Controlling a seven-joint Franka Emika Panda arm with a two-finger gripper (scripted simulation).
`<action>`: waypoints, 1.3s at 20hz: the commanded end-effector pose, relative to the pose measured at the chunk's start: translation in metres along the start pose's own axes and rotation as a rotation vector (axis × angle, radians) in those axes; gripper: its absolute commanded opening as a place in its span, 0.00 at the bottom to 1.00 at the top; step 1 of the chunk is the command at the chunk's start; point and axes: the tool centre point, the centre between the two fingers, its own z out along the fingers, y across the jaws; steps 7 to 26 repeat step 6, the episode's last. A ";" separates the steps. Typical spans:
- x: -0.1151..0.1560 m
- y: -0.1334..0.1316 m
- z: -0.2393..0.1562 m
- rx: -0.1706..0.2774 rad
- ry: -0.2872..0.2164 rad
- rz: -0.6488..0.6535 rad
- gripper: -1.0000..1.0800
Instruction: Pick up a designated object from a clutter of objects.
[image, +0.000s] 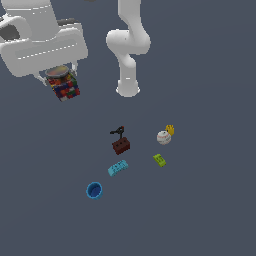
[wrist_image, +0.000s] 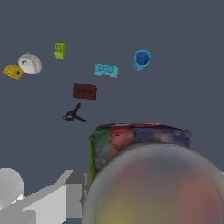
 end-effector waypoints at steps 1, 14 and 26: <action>0.002 0.001 -0.009 -0.002 0.002 0.000 0.00; 0.003 0.003 -0.013 -0.002 0.002 0.000 0.00; 0.003 0.003 -0.013 -0.002 0.002 0.000 0.00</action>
